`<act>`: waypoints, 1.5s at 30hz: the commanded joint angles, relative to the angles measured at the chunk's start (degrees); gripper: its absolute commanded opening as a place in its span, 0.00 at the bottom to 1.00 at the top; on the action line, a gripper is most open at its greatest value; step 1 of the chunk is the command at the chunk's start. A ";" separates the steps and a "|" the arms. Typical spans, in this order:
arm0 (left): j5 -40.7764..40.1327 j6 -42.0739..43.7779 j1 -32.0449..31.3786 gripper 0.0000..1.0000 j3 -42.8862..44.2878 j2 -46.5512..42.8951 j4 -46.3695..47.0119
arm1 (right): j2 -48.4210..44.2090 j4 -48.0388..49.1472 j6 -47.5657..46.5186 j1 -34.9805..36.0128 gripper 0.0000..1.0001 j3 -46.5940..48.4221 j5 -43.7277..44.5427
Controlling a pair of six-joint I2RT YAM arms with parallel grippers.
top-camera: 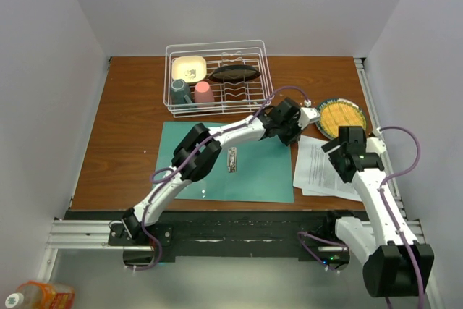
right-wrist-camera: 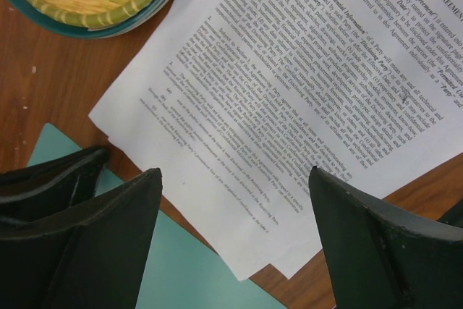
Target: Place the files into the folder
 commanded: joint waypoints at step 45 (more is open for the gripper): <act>12.60 23.33 6.92 0.10 -35.27 -31.47 -24.59 | 18.96 19.76 6.65 8.80 0.77 -8.64 -6.32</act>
